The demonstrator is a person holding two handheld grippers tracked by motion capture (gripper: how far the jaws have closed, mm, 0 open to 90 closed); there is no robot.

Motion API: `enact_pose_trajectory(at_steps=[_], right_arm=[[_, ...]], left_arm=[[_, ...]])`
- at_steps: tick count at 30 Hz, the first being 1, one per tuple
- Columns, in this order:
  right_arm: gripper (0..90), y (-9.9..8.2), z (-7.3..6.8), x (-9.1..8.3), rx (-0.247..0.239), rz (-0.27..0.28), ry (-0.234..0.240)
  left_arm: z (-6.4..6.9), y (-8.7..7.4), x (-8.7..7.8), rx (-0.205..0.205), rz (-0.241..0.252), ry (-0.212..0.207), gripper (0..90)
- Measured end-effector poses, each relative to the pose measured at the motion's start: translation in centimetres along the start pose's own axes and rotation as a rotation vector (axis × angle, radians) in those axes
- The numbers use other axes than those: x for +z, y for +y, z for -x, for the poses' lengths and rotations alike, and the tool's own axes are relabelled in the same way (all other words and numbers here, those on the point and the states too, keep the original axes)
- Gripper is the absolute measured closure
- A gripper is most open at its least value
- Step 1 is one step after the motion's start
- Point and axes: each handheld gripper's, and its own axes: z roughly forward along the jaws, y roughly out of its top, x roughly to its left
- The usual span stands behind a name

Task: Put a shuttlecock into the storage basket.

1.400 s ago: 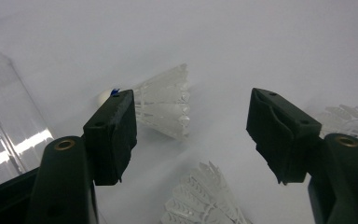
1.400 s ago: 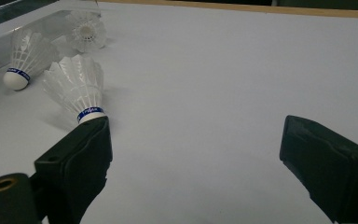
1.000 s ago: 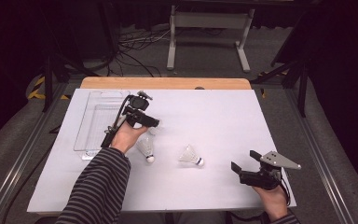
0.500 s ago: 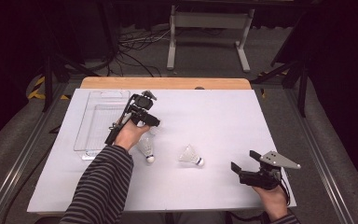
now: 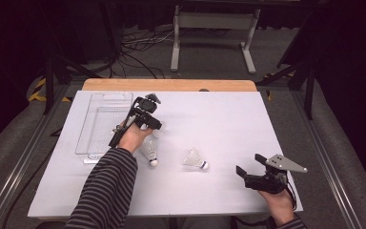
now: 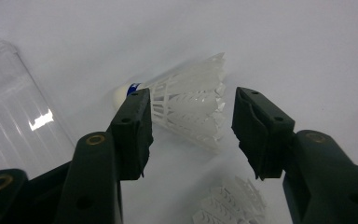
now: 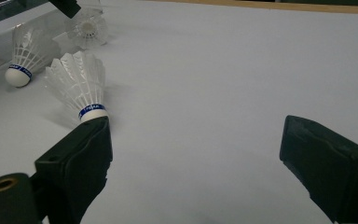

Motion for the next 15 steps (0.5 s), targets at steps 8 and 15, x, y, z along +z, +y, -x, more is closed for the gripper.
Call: enact_pose_trajectory(at_steps=[8, 15], right_arm=[[9.7, -0.01, 0.01, 0.02, -0.001, -0.002, 0.000], [9.7, -0.02, 0.03, 0.02, 0.000, -0.002, 0.000]], left_arm=[[-0.06, 0.00, 0.32, 0.007, -0.014, 0.003, 55.3], [0.03, 0.00, 0.53, 0.010, -0.023, 0.007, 61.1]])
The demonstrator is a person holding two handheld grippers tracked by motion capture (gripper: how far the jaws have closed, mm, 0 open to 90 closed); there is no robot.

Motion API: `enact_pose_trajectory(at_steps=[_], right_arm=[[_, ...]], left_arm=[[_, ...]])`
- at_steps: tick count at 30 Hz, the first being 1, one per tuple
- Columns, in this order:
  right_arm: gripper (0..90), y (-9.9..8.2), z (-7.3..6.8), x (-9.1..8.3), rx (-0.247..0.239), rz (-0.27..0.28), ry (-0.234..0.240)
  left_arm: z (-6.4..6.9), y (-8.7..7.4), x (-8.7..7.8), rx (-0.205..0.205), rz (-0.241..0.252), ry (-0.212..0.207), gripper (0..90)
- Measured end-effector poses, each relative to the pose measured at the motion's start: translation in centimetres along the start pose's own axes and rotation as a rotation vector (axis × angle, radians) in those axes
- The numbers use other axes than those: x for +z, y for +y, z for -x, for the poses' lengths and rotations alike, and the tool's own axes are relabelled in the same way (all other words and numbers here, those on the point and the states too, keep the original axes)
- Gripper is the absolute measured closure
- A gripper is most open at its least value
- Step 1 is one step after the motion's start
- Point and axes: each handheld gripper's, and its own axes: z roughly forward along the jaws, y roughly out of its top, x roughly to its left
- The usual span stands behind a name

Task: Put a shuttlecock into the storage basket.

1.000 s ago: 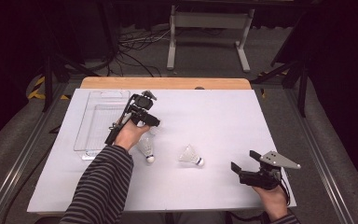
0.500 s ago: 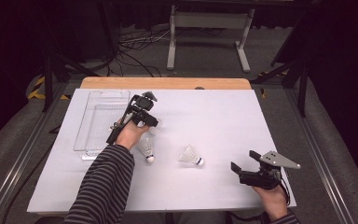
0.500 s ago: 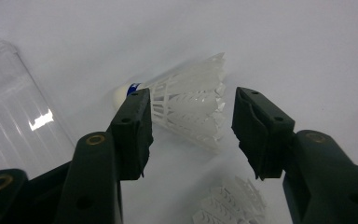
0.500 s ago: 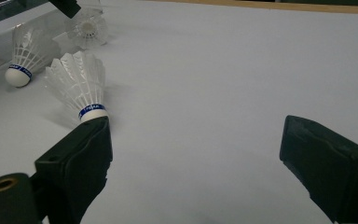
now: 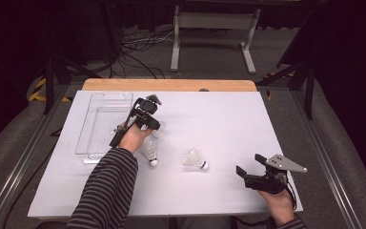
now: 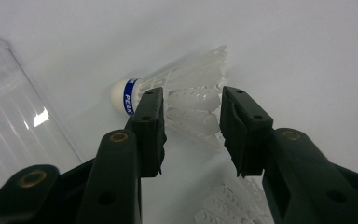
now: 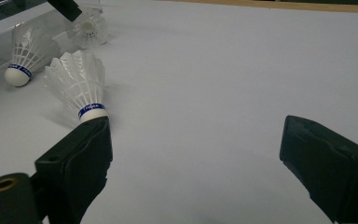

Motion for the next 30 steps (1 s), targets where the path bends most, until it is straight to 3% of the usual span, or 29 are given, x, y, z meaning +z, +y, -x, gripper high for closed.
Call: enact_pose_trajectory(at_steps=[21, 30], right_arm=[[9.7, 0.00, 0.00, 0.00, 0.002, 0.001, 0.002], [9.7, 0.00, -0.01, 0.00, 0.000, 0.000, 0.002]], left_arm=[[-0.06, -0.10, 0.32, 0.022, -0.013, -0.047, 84.5], [-0.10, -0.11, 0.19, 0.033, -0.015, -0.042, 88.5]])
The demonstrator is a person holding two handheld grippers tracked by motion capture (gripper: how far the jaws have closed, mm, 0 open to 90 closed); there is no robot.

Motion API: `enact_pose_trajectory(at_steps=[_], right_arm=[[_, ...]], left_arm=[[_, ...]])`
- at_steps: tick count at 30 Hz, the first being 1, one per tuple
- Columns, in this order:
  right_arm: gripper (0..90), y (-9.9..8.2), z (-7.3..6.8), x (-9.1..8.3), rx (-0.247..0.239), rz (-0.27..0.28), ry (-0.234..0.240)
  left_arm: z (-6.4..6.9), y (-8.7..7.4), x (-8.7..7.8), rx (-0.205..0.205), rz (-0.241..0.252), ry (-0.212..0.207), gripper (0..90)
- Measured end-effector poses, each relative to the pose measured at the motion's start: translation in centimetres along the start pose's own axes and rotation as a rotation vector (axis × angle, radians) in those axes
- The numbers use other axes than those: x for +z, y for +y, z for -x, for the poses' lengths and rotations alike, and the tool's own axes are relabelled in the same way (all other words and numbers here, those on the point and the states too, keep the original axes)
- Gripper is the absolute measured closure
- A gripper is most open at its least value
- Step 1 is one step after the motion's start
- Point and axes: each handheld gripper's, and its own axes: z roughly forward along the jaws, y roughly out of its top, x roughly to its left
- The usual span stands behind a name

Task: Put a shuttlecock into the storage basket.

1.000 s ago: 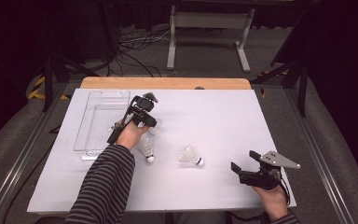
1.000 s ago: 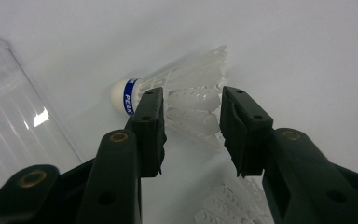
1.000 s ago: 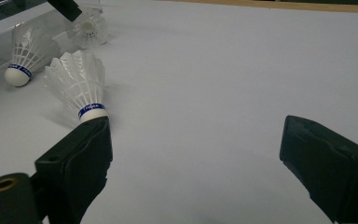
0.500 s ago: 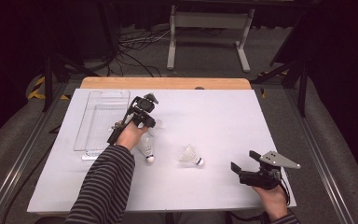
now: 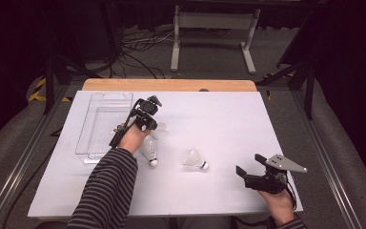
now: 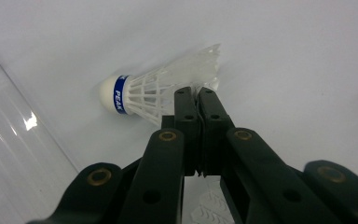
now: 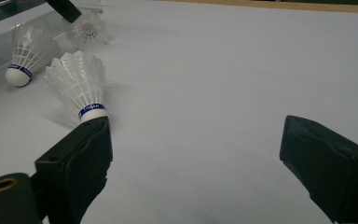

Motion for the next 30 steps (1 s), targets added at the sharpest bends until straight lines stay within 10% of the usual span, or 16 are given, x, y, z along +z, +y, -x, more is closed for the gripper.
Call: enact_pose_trajectory(at_steps=[30], right_arm=[[10.0, 0.0, -0.1, 0.0, -0.007, -0.002, -0.007]], left_arm=[[-1.7, -0.8, -2.3, -0.030, 0.069, 0.056, 90.0]])
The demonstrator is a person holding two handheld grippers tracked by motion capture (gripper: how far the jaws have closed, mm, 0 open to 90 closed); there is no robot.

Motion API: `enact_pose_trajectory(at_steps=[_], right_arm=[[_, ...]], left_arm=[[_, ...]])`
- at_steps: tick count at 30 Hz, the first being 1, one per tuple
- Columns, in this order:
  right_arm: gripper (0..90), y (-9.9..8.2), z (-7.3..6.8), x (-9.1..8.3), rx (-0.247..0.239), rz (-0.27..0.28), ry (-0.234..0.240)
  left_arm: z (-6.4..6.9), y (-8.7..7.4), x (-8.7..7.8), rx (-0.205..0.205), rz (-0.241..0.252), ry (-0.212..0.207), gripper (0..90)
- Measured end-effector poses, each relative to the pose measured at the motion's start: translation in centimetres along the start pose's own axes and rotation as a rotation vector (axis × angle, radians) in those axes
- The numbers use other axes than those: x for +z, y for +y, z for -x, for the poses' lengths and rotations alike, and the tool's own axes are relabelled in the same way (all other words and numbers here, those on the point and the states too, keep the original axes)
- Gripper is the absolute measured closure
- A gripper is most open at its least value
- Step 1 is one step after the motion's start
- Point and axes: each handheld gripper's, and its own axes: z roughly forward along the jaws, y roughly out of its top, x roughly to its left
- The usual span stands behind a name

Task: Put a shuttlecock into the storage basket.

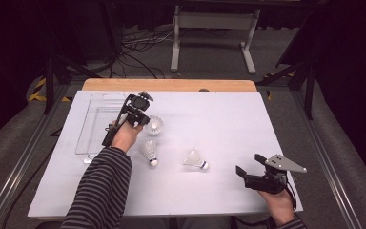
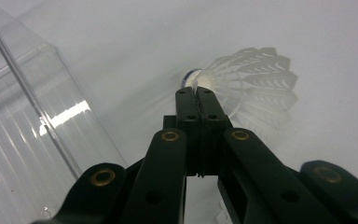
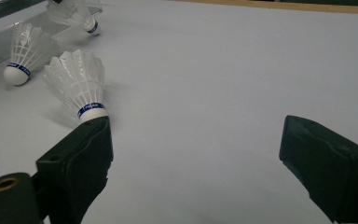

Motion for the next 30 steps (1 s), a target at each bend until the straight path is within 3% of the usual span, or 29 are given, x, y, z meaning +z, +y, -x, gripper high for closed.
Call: enact_pose_trajectory(at_steps=[18, 30], right_arm=[[10.2, 0.0, 0.0, 0.0, -0.004, -0.003, -0.001], [10.2, 0.0, 0.0, 0.1, -0.004, -0.007, 0.001]], left_arm=[[-0.9, -0.7, -2.1, -0.011, 0.056, -0.073, 90.0], [-1.8, -1.6, -3.8, -0.019, 0.088, -0.097, 90.0]])
